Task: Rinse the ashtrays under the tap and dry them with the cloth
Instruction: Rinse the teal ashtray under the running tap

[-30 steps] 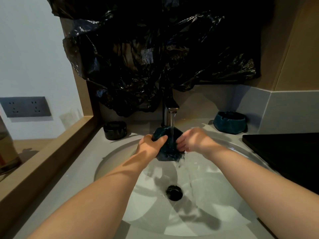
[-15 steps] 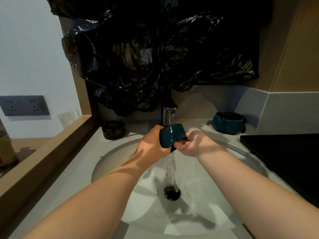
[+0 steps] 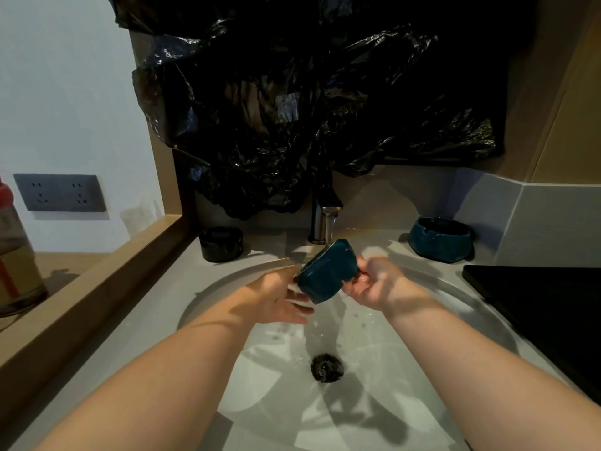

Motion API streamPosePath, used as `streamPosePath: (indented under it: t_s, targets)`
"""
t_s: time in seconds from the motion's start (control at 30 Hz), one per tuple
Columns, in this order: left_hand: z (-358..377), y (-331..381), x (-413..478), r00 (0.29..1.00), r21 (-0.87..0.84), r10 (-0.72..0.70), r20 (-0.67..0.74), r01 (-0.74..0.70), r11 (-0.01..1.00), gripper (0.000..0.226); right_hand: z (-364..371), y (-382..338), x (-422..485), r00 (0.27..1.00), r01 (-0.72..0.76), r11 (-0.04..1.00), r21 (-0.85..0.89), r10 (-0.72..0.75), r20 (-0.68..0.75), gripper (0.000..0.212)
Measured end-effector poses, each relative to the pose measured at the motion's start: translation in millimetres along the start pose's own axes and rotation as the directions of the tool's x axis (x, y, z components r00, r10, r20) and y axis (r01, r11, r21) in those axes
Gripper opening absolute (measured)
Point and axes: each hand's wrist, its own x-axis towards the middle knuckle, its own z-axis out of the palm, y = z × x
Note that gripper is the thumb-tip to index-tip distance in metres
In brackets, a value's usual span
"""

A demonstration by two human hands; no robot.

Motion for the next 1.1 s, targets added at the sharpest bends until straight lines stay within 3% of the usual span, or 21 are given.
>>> streamPosePath:
  t_s: [0.1, 0.23, 0.37, 0.53, 0.63, 0.83, 0.97, 1.1]
  targets:
    - [1.2, -0.5, 3.8, 0.991, -0.184, -0.064, 0.118, 0.085, 0.979, 0.046, -4.9, 0.6, 5.3, 0.999, -0.023, 0.999, -0.025, 0.024, 0.022, 0.027]
    - [8.3, 0.5, 6.8, 1.000, -0.282, 0.026, -0.010, -0.028, 0.959, 0.038, -13.6, -1.6, 14.0, 0.999, -0.008, 0.996, -0.085, 0.012, 0.049, 0.031]
    - [8.0, 1.5, 8.3, 0.988, -0.153, 0.140, -0.060, -0.148, 0.977, 0.034, -19.5, -3.3, 24.4, 0.996, 0.051, 0.965, -0.257, -0.032, 0.078, 0.041]
    - [9.6, 0.4, 8.8, 0.963, 0.045, 0.246, -0.106, -0.242, 0.969, 0.049, -25.7, 4.7, 40.0, 0.992, 0.124, 0.806, -0.578, -0.092, 0.084, 0.050]
    - [8.5, 1.5, 7.0, 0.955, 0.117, 0.265, -0.134, -0.251, 0.961, 0.062, -33.8, 8.9, 43.5, 0.983, 0.176, 0.756, -0.630, -0.101, 0.154, 0.050]
    - [0.6, 2.4, 3.1, 0.941, 0.218, 0.329, -0.080, -0.305, 0.927, 0.066, -35.2, 12.3, 45.3, 0.942, 0.321, 0.695, -0.643, -0.163, 0.294, 0.053]
    - [5.2, 3.9, 2.3, 0.912, 0.280, 0.395, -0.112, -0.352, 0.893, 0.070, -38.6, 7.6, 47.9, 0.938, 0.316, 0.738, -0.597, -0.150, 0.311, 0.059]
    - [10.0, 5.6, 1.9, 0.873, 0.409, 0.467, -0.142, -0.378, 0.830, 0.074, -39.1, 3.1, 46.7, 0.941, 0.299, 0.714, -0.634, -0.110, 0.320, 0.059]
